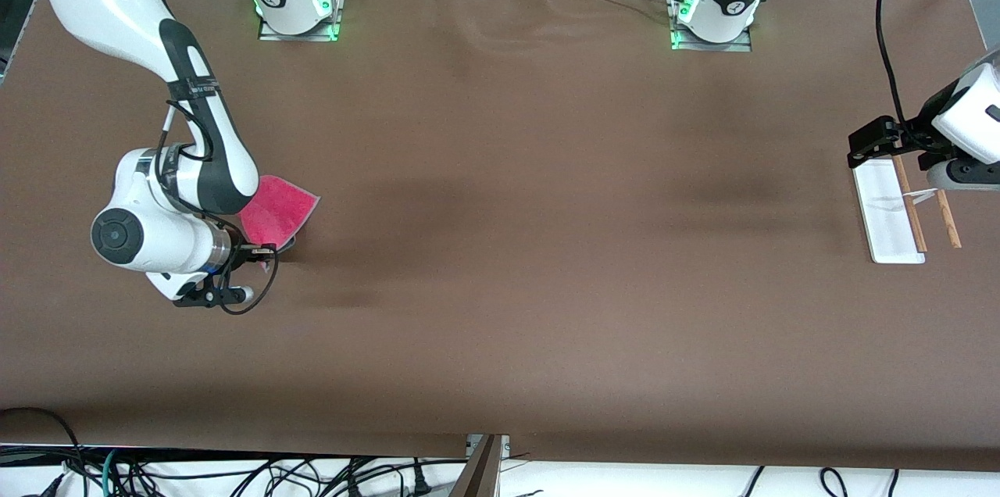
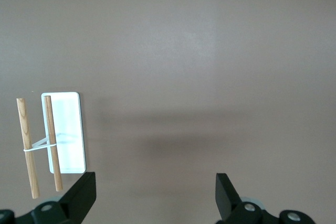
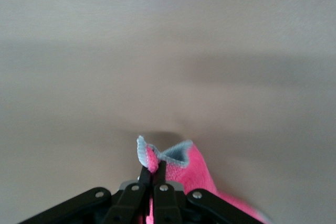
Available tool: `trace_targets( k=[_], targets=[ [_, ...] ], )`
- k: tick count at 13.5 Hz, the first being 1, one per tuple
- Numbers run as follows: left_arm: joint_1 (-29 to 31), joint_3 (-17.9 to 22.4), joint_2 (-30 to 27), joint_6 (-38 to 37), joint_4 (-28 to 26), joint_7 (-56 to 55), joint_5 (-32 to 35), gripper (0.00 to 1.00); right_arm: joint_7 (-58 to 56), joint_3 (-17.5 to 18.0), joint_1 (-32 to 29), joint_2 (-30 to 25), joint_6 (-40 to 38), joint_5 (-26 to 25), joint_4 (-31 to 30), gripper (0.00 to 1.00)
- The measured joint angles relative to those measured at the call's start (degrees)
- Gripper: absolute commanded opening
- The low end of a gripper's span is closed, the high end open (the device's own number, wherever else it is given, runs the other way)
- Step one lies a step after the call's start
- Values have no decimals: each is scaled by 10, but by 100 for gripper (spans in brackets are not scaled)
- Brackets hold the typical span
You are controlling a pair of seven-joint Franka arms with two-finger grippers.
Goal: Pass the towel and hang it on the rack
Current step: 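Lift the towel with the right gripper while the left gripper approaches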
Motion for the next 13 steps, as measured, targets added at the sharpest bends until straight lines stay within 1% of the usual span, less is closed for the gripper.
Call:
trace_targets(
  k=[2, 4, 6, 9, 11, 13],
  targets=[
    [0, -1, 0, 0, 2, 0, 0, 100, 46, 1, 9, -3, -83, 21, 47, 0],
    [-1, -4, 0, -1, 2, 0, 0, 100, 111, 5, 27, -6, -163, 61, 97, 0],
    [-2, -6, 0, -11, 2, 0, -6, 100, 197, 7, 51, -8, -221, 113, 137, 0],
    [-5, -7, 4, -52, 2, 10, -56, 100, 340, 18, 72, -8, -262, 232, 183, 0],
    [-21, -8, 9, -60, 1, 12, -66, 100, 443, 42, 72, -8, -266, 304, 207, 0],
    [-42, -12, 19, -60, 1, 12, -86, 100, 543, 72, 72, -8, -255, 362, 218, 0]
  ],
)
